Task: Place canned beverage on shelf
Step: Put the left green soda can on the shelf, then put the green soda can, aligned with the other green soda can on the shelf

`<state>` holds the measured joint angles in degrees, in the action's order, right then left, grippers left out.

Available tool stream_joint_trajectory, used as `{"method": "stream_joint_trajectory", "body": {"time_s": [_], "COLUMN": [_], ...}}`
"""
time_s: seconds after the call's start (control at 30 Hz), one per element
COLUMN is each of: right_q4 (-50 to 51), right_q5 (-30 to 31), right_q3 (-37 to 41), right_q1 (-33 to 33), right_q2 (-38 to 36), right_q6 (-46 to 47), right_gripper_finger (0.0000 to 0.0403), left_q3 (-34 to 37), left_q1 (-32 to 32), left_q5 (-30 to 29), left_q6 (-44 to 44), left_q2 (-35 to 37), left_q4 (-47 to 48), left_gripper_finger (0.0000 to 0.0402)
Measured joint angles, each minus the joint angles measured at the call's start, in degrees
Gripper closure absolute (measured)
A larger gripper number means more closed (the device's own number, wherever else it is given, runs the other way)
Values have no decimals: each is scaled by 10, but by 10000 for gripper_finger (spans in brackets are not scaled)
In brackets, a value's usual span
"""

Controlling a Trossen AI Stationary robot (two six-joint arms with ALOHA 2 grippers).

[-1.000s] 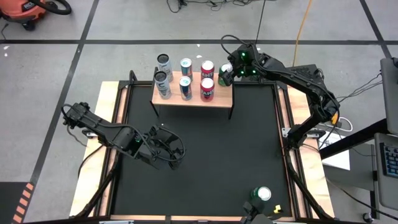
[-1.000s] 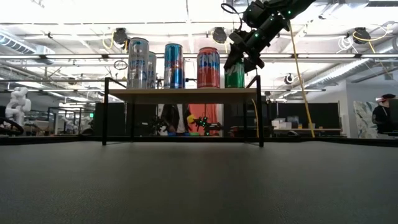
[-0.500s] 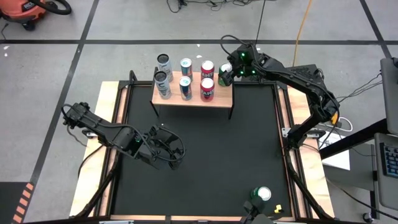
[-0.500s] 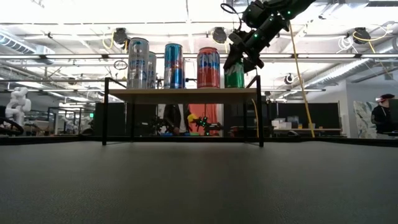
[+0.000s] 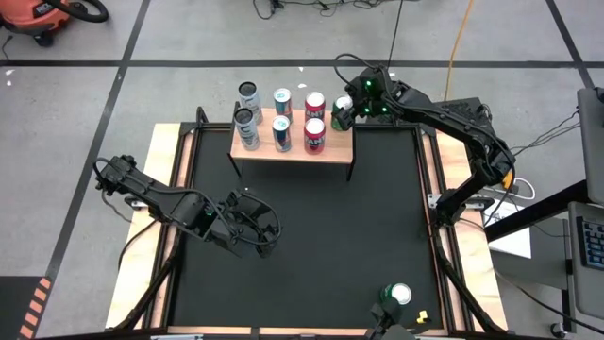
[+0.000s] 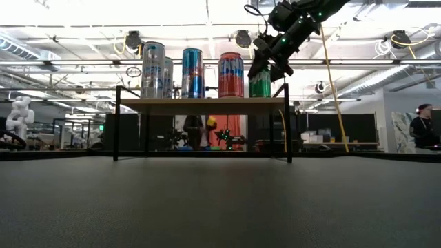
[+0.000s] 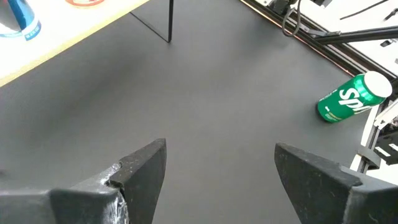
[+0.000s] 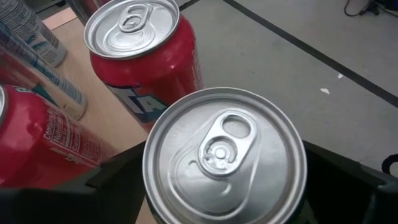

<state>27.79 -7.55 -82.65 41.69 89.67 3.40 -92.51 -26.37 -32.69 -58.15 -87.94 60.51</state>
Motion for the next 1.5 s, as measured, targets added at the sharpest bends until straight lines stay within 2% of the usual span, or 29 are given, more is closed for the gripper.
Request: {"method": "stream_joint_trajectory", "body": {"time_s": [0.43,0.8,0.97,1.17,1.5], "right_q4": [-9,13,13,33,171], "right_q5": [-2,-15,-1,0,-17], "right_q3": [-5,-40,-64,-125,-279], "right_q1": [0,0,0,0,0], "right_q2": [0,0,0,0,-1], "right_q6": [2,5,8,5,-13], "right_gripper_finger": [45,45,45,45,46], "left_q3": [0,0,0,0,0], "left_q1": [0,0,-1,-7,-7], "left_q5": [10,10,10,10,10], "left_q6": [0,0,0,0,5], "left_q2": [0,0,0,0,0], "left_q4": [0,0,0,0,0], "left_gripper_finger": [103,103,103,103,103]}}
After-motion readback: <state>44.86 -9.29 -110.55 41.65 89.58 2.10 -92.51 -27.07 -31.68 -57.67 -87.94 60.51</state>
